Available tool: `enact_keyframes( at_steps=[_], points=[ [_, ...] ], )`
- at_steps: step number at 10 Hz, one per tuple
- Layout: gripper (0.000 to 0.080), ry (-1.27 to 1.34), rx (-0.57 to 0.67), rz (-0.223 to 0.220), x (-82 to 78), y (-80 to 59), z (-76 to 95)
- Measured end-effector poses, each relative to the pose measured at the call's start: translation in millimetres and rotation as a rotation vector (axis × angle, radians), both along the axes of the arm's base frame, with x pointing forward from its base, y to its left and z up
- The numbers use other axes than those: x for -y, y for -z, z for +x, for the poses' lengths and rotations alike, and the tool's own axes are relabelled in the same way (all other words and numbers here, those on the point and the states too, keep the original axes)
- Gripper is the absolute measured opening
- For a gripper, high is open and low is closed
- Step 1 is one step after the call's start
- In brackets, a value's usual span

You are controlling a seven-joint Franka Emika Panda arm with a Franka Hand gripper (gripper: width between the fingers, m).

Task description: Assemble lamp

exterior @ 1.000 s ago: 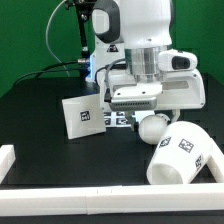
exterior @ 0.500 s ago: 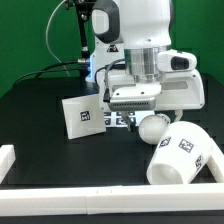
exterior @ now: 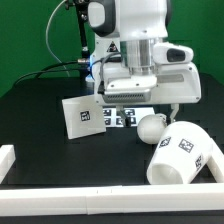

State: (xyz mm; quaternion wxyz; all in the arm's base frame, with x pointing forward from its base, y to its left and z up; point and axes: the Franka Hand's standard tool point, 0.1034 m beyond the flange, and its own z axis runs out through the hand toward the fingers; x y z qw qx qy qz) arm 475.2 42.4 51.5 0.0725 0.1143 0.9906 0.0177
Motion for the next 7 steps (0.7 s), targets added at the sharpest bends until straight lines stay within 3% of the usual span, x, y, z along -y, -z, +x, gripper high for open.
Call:
enact_keyframes(
  at_steps=[2,4,7],
  points=[
    [0.0698,0.006,0.049,-0.059,14.1,-40.7,15.0],
    [0.0698,0.060,0.091,-0.079,17.5,-67.9,32.4],
    [0.0698,0.160,0.103,-0.064,22.4,-70.7,56.1]
  ],
)
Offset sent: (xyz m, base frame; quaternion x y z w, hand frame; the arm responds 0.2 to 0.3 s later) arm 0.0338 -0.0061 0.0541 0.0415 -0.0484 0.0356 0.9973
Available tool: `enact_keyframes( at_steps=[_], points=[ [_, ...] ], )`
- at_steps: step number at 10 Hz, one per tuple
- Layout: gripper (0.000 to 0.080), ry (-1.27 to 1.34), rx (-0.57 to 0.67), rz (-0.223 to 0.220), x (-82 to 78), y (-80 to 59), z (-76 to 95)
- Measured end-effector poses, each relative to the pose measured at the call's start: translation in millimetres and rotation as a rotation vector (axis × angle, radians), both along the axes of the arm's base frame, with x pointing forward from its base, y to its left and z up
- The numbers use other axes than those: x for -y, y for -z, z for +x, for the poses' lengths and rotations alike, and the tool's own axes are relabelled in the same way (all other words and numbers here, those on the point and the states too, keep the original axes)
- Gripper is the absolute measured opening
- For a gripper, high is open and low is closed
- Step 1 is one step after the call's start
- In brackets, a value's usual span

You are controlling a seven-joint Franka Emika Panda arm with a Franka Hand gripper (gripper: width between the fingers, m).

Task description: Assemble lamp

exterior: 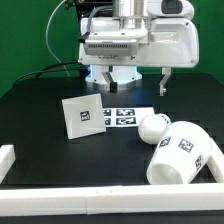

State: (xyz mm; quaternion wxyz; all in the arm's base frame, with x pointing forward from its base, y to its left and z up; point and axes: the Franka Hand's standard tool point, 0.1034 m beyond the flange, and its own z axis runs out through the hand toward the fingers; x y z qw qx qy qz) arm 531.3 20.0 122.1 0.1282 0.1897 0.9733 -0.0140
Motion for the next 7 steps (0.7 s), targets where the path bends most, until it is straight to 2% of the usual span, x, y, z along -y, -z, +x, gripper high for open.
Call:
enact_keyframes(
  at_steps=[2,6,7],
  points=[
    [0.0698,0.031,-0.003,0.008,-0.2,2.2,-2.5],
    [0.0698,0.303,0.018,0.077,-0.1,2.2,-2.3],
    [0.0698,0.402,0.034,0.105,1.8,-3.1,5.1]
  ],
)
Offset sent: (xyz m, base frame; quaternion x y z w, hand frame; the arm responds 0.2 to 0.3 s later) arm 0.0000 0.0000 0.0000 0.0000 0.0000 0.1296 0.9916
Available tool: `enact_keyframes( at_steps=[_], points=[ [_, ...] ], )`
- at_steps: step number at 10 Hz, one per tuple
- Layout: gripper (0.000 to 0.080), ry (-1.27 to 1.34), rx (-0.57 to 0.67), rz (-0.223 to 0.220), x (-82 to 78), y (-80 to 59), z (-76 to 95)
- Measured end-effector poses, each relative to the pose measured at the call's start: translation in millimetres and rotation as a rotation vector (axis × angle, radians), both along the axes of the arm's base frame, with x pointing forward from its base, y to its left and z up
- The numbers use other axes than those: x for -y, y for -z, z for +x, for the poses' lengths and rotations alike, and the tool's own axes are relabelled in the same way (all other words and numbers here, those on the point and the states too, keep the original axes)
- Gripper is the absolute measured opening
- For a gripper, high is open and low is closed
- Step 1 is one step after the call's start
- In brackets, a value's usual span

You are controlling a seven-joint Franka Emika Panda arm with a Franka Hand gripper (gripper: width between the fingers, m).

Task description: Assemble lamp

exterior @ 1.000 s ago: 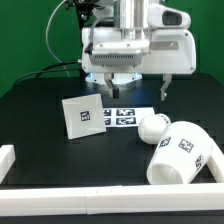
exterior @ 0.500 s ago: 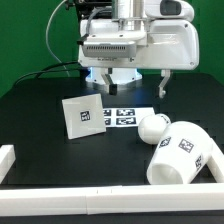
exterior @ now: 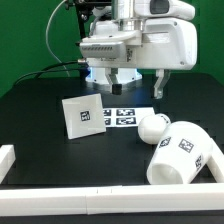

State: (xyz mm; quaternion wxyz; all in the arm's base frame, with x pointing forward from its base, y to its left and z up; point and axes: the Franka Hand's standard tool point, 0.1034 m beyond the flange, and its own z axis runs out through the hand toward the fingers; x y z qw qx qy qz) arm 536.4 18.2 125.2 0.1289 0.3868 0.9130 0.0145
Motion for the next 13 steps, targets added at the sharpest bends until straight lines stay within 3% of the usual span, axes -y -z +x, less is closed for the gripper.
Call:
enact_keyframes(
  at_steps=[2,4,6,7,12,13],
  points=[
    [0.0698,0.275,0.039,0.084,2.5,-9.1,14.8],
    [0.0698,0.709,0.050,0.204,1.1,-13.0,19.4],
    [0.0698,0.982,0.034,0.235,-4.1,-15.5,20.4],
    [0.0698,0.935,0.047,0.253,-6.4,-14.5,20.1],
    [0.0698,1.275,0.046,0.346,-9.7,-13.0,19.7],
    [0.0698,1.434,0.042,0.386,-8.1,-18.0,32.1]
  ],
)
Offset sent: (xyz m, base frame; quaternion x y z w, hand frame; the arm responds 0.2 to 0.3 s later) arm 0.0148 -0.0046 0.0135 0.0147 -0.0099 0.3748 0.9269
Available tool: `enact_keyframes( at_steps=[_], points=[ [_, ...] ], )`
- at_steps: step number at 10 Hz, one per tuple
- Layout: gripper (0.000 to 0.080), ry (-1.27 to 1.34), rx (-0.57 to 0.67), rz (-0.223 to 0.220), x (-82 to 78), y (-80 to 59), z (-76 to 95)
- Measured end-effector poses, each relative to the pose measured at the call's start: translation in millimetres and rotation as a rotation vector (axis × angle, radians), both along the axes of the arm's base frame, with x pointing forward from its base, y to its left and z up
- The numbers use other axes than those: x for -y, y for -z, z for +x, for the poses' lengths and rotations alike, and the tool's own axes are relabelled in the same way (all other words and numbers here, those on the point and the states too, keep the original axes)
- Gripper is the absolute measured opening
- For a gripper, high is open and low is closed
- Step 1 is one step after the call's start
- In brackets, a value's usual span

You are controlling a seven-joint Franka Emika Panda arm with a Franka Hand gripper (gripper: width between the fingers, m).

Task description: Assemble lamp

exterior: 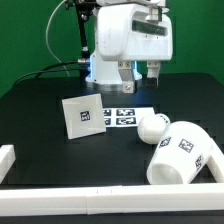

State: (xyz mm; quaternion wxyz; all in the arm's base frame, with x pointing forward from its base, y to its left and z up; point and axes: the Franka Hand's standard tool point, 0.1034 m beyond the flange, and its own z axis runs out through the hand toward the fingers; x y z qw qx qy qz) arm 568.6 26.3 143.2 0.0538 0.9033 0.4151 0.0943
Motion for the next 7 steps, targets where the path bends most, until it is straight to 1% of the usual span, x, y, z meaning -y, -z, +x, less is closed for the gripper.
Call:
enact_keyframes(
  at_steps=[1,2,3,4,5,7],
  points=[
    [0.0698,0.166,0.005,0.054,0.7,-2.6,11.5],
    [0.0698,0.323,-0.004,0.098,0.5,-2.2,15.7],
    [0.0698,0.451,-0.005,0.128,-4.7,-2.3,16.9],
    [0.0698,0.618,-0.038,0.168,-11.1,-0.8,13.2],
    [0.0698,0.681,-0.044,0.195,-14.6,-0.8,13.1],
    [0.0698,0.772,-0.049,0.228,-17.1,-1.0,13.5]
  ],
)
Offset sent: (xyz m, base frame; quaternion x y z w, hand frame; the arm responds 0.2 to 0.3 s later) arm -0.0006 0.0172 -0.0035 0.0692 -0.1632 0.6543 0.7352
